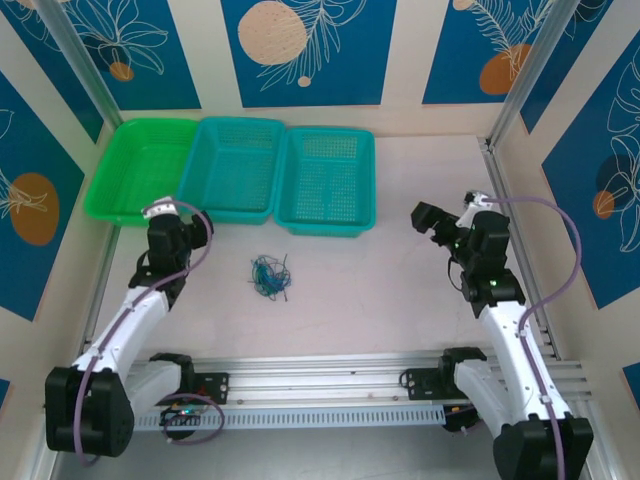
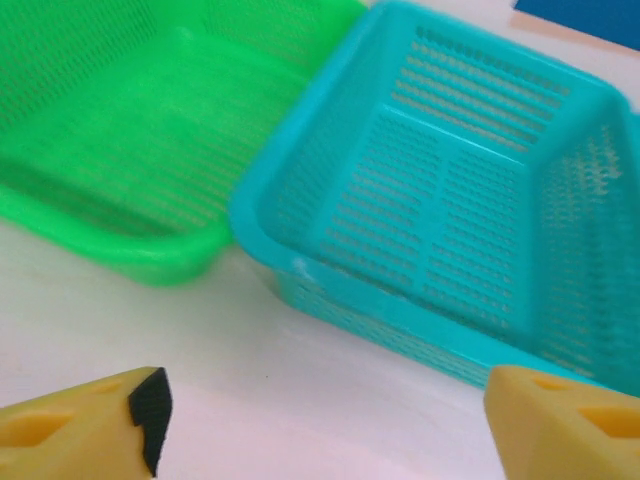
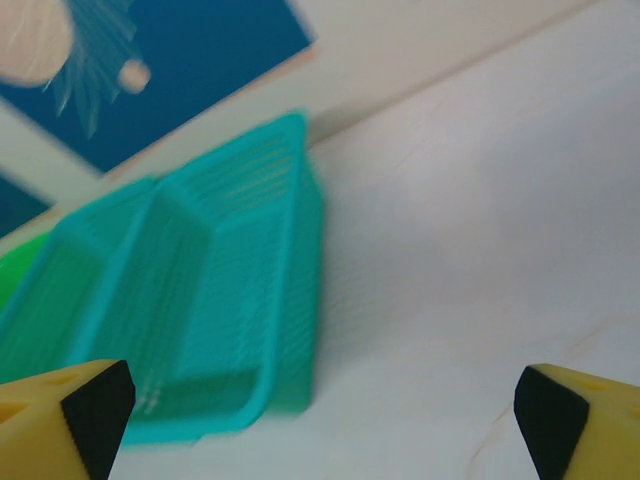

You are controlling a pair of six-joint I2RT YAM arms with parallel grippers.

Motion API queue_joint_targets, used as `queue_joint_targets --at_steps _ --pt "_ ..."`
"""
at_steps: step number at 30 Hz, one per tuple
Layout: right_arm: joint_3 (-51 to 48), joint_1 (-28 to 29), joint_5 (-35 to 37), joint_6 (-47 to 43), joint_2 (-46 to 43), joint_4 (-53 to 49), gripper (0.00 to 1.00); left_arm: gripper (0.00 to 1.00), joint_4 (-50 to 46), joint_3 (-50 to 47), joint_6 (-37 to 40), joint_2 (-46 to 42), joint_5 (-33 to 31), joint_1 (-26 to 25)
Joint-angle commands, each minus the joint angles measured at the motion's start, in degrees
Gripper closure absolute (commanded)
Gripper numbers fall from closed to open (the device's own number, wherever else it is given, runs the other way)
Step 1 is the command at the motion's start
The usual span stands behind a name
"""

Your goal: Untangle the cables

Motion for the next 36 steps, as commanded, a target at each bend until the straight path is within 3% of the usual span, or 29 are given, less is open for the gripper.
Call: queue_joint_targets --at_steps 1,3,5,9,12,17,23,31,35,36 --pt "5.3 7.4 -11.3 3.0 1.8 -14.0 0.01 0.24 -19.7 4.7 -14.9 1.1 16.3 -0.5" --pt "7.5 15.4 -9.7 2.0 4.2 -17.1 0.01 0.29 -18.6 3.9 -19.9 2.9 24.8 -2.1" --pt "9.2 23.0 -7.0 1.5 7.2 -18.9 0.01 0.30 -18.1 3.9 -21.0 4.7 28.3 -5.0" --pt "12.1 36.6 -0.6 2.2 15.1 -19.5 0.01 0.29 -18.3 4.9 -20.7 7.7 22.7 -13.6" --pt "12.7 42.4 2.2 4.1 21.1 -14.9 0.01 0.29 -13.9 4.2 -22.5 10.9 22.0 -15.8" --pt "17.0 47.3 2.6 4.9 31.3 -11.2 0.01 0.36 -12.2 3.6 -24.0 14.1 19.3 -16.4" --pt "22.3 49.3 3.4 5.6 40.5 -8.8 0.01 0.69 -11.7 0.4 -24.3 11.6 14.6 -16.4" --pt "26.0 50.3 4.8 8.6 50.2 -1.9 0.01 0.72 -10.5 1.2 -23.4 15.9 17.7 -16.4" --pt "28.7 51.8 8.3 9.0 56.0 0.1 0.01 1.00 -9.0 1.2 -23.9 17.4 19.4 -16.4" --pt "29.6 52.3 9.4 8.9 57.7 0.1 0.01 1.00 -9.0 1.3 -23.9 17.4 19.8 -16.4"
